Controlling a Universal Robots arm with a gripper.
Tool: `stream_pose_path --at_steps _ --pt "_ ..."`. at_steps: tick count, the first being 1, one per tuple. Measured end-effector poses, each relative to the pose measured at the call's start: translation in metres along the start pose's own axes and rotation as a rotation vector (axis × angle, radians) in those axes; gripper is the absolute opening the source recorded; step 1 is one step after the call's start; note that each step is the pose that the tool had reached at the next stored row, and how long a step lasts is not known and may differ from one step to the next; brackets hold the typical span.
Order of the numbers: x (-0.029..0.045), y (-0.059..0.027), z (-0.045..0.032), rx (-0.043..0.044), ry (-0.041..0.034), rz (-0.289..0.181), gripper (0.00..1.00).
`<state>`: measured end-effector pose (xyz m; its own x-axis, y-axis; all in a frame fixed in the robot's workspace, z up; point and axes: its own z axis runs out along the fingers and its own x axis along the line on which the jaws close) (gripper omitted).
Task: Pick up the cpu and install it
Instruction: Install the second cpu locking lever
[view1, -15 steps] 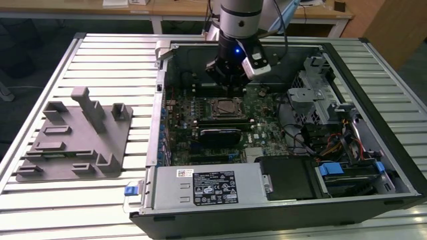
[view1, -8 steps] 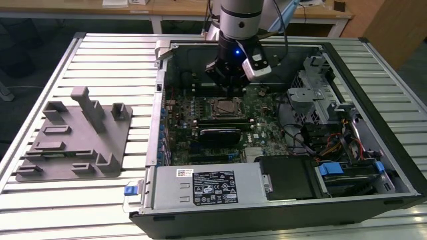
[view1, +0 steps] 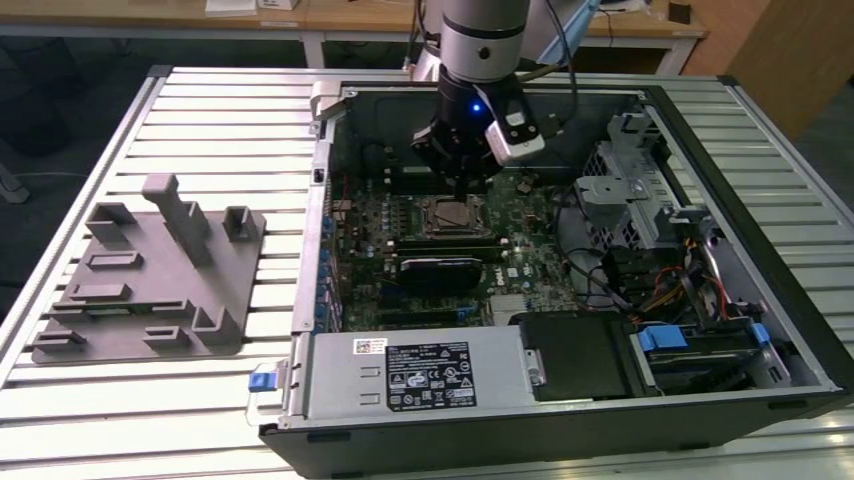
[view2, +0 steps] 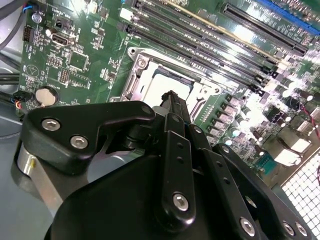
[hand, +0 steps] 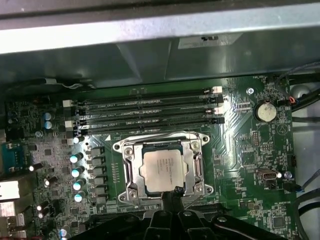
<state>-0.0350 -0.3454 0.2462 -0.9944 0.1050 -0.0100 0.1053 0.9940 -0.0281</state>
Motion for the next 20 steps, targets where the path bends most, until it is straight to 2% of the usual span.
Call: stream_pose_path --at_steps 12,20 --pt "-0.0016 -0.0153 0.0022 -0.0027 0.0002 -0.001 0.11" --pt "-0.0022 -0.0218 0.0049 -0.0046 0.0001 -0.011 0.11"
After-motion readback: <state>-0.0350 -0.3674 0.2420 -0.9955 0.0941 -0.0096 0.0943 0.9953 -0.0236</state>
